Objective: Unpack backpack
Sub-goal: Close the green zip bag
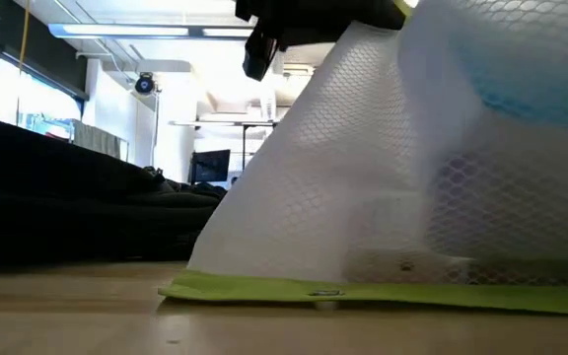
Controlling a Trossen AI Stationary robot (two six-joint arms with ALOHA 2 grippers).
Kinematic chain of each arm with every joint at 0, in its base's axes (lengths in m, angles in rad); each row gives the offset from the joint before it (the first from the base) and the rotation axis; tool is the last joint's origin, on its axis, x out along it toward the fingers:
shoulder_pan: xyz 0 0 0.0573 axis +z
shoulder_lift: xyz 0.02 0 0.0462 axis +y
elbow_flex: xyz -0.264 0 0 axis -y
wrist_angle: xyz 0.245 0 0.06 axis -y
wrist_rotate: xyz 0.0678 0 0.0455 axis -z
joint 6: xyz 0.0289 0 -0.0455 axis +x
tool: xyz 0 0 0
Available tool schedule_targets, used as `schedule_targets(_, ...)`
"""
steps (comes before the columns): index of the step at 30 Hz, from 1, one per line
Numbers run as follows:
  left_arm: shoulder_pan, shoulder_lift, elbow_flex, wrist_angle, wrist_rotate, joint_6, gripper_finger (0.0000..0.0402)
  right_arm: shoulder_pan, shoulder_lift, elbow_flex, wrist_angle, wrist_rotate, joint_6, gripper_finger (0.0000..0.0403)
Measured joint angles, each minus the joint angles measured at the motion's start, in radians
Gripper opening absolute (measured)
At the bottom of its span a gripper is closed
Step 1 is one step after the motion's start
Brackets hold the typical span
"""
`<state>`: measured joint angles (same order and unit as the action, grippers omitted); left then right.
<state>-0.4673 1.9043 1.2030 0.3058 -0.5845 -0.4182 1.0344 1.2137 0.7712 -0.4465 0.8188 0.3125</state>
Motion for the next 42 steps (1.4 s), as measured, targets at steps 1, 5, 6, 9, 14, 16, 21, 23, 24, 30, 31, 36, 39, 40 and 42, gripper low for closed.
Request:
schedule_targets(1,-0.008,0.000,0.000,-0.001,-0.034,0.008,0.0010,0.001,0.000,0.000,0.000,0.000,-0.006,0.0000)
schedule_targets(5,-0.066,-0.005,0.043,-0.011,-0.163,0.125,0.0003,0.010,0.000,0.000,-0.036,0.012,-0.051,0.0000)
schedule_targets(6,-0.086,-0.007,0.061,-0.006,-0.186,0.156,0.0003,0.010,0.000,0.000,-0.050,0.027,-0.052,0.0000)
schedule_targets(9,-0.145,-0.010,0.117,-0.017,-0.260,0.253,0.0002,0.005,0.000,0.000,-0.079,0.069,-0.053,0.0000)
schedule_targets(14,-0.229,-0.010,0.163,-0.059,-0.427,0.374,0.0001,-0.003,0.002,0.087,-0.229,0.049,-0.048,0.0010)
schedule_targets(16,-0.251,-0.011,0.170,-0.053,-0.468,0.402,0.0001,-0.007,0.002,0.157,-0.338,0.044,-0.020,0.0030)
schedule_targets(21,-0.274,-0.011,0.170,-0.054,-0.503,0.451,0.0000,-0.007,0.001,0.312,-0.470,0.026,-0.020,0.0105)
schedule_targets(23,-0.275,-0.011,0.170,-0.054,-0.512,0.473,0.0000,-0.007,0.001,0.342,-0.469,0.002,-0.055,0.0135)
schedule_targets(24,-0.279,-0.011,0.170,-0.057,-0.521,0.483,0.0000,-0.007,0.001,0.350,-0.467,-0.010,-0.069,0.0149)
schedule_targets(30,-0.295,-0.011,0.169,-0.055,-0.543,0.532,0.0000,-0.015,0.036,0.354,-0.339,-0.051,-0.232,0.0196)
schedule_targets(31,-0.295,-0.011,0.169,-0.055,-0.533,0.540,0.0000,-0.023,0.053,0.354,-0.284,-0.072,-0.294,0.0198)
schedule_targets(36,-0.293,-0.011,0.169,-0.055,-0.466,0.577,0.0000,-0.109,0.151,0.354,0.005,-0.197,-0.631,0.0195)
schedule_targets(39,-0.292,-0.011,0.169,-0.055,-0.428,0.612,0.0000,-0.190,0.208,0.354,0.142,-0.306,-0.793,0.0187)
schedule_targets(40,-0.292,-0.011,0.169,-0.055,-0.414,0.624,0.0000,-0.213,0.224,0.354,0.181,-0.343,-0.848,0.0183)
schedule_targets(42,-0.294,-0.007,0.169,-0.052,-0.383,0.647,0.0000,-0.256,0.248,0.356,0.239,-0.390,-0.952,0.0177)
